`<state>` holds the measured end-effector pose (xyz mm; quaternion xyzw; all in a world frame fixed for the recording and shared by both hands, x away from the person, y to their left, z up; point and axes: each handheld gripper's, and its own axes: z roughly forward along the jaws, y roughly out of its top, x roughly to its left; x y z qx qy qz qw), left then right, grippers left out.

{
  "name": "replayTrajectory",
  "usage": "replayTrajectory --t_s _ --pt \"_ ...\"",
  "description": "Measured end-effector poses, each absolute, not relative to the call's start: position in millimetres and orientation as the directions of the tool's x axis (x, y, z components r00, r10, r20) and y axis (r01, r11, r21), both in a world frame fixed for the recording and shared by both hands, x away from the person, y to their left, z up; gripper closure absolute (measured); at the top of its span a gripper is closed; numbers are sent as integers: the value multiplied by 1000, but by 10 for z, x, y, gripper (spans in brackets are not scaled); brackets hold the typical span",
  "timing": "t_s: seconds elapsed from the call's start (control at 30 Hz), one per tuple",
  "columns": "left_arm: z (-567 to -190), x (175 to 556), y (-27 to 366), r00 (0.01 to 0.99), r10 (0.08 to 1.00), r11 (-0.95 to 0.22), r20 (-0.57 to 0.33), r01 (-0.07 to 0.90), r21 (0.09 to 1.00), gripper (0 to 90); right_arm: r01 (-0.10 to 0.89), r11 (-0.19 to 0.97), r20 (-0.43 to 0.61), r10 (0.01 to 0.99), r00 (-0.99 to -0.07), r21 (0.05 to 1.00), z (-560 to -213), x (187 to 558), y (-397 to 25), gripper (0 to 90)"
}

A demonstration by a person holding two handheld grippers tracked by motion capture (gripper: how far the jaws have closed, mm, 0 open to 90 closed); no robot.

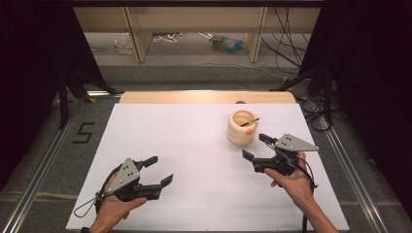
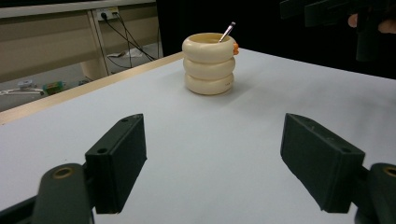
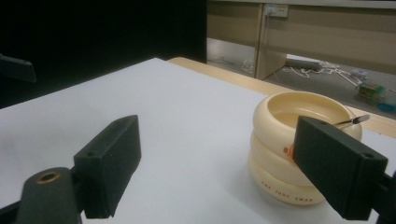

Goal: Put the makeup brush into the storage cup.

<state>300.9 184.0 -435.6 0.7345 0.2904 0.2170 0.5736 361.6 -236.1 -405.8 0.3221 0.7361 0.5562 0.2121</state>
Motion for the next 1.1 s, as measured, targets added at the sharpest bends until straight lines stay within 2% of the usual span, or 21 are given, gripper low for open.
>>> replayTrajectory --t_s 1.1 --pt "-4361 2994 1839 731 682 -180 -12 184 966 226 230 184 48 672 -739 956 -4212 3366 -2411 166"
